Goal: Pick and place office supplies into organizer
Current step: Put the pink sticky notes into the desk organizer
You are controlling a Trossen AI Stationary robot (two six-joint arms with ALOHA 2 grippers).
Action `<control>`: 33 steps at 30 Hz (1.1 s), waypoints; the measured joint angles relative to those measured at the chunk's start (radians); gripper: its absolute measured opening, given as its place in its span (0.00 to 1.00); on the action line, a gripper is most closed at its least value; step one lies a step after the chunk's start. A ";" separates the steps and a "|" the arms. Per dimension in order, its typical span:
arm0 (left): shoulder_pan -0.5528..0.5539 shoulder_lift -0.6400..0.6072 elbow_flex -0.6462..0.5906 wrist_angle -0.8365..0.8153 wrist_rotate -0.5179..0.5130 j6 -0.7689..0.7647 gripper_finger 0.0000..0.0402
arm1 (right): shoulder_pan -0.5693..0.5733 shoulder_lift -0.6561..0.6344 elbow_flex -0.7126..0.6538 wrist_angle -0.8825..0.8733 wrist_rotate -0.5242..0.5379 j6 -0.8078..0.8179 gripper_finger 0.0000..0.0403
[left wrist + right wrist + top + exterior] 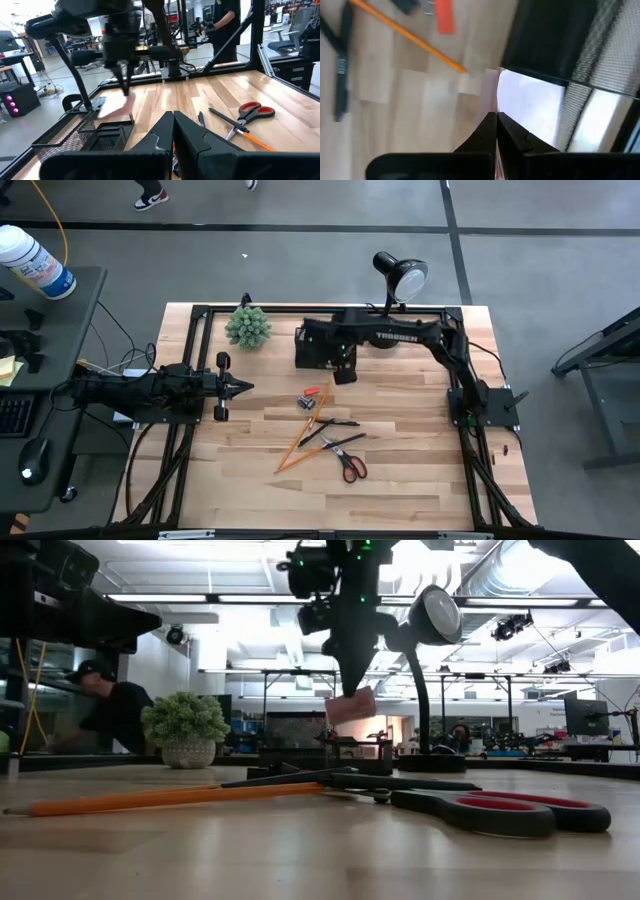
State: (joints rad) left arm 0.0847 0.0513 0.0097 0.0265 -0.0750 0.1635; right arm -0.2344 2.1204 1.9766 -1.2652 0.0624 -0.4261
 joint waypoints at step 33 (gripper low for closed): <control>0.000 0.000 0.000 0.007 -0.048 0.033 0.00 | -0.169 -0.003 -0.259 0.254 -0.200 -0.081 0.00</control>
State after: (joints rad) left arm 0.0847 0.0513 0.0097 0.0338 -0.1225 0.1965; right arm -0.4034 2.1178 1.7180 -1.0114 -0.1373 -0.5074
